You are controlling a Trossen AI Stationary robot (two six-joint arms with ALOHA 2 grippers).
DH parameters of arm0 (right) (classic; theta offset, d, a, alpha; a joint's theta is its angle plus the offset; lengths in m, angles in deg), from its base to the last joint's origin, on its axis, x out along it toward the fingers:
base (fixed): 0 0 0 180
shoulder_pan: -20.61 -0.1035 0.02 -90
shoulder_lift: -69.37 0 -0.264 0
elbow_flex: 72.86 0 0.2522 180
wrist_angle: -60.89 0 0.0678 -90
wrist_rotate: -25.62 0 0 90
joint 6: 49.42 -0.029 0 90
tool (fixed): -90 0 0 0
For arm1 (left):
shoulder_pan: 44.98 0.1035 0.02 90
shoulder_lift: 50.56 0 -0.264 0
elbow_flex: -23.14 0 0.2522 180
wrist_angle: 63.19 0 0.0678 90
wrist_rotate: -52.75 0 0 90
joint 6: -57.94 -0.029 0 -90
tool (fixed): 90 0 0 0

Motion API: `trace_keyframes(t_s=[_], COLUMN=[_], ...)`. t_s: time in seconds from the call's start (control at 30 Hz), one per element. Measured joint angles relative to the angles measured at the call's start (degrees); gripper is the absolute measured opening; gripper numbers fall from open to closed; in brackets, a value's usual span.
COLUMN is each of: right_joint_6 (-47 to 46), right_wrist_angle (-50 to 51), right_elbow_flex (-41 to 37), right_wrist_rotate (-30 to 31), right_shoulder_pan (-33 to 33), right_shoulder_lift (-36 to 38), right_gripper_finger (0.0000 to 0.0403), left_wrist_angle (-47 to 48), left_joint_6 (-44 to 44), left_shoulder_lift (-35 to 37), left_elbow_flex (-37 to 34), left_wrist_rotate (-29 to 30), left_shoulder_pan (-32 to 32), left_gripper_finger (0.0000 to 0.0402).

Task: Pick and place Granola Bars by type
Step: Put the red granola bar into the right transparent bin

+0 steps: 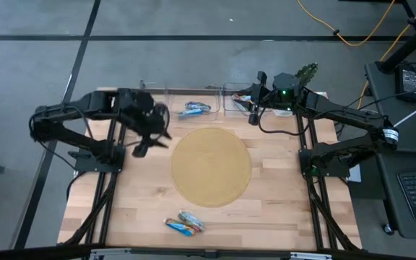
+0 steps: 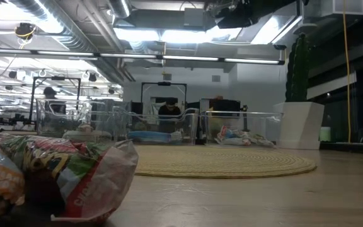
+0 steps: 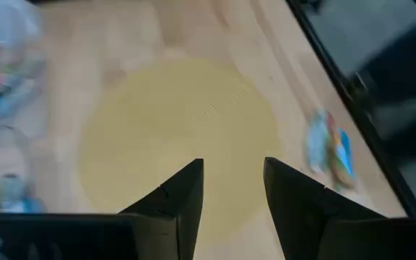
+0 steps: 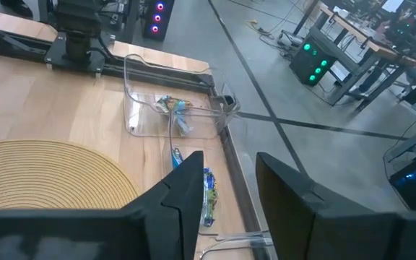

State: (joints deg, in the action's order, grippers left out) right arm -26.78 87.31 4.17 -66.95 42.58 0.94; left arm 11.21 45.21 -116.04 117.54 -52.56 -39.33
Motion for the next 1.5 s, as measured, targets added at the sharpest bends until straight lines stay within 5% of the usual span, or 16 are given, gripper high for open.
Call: trace_keyframes(t_s=[0.3, 0.5, 0.9, 1.5], right_joint_6=[-0.04, -0.06, 0.05, 0.21], right_wrist_angle=[-0.28, 0.82, 9.02, 8.96], right_elbow_flex=[0.0, 0.0, 0.0, 0.0], right_wrist_rotate=[0.0, 0.0, 0.0, -0.02], right_shoulder_pan=[-0.02, -0.02, -0.02, -0.02], right_shoulder_lift=[0.0, 0.0, 0.0, 0.0], right_gripper_finger=[0.0131, 0.0131, 0.0131, 0.0131], left_wrist_angle=[-2.46, -12.25, -19.83, -28.71], left_joint_6=[3.37, 10.93, 24.17, 30.73], left_shoulder_lift=[-0.28, -1.4, -14.54, -32.24], left_elbow_flex=[-5.89, -12.71, -14.69, -14.69], left_wrist_rotate=[0.76, 6.65, 17.31, 17.2], left_shoulder_pan=[-9.2, -15.55, -25.62, -36.03], left_gripper_finger=[0.0129, 0.0122, 0.0115, 0.0116])
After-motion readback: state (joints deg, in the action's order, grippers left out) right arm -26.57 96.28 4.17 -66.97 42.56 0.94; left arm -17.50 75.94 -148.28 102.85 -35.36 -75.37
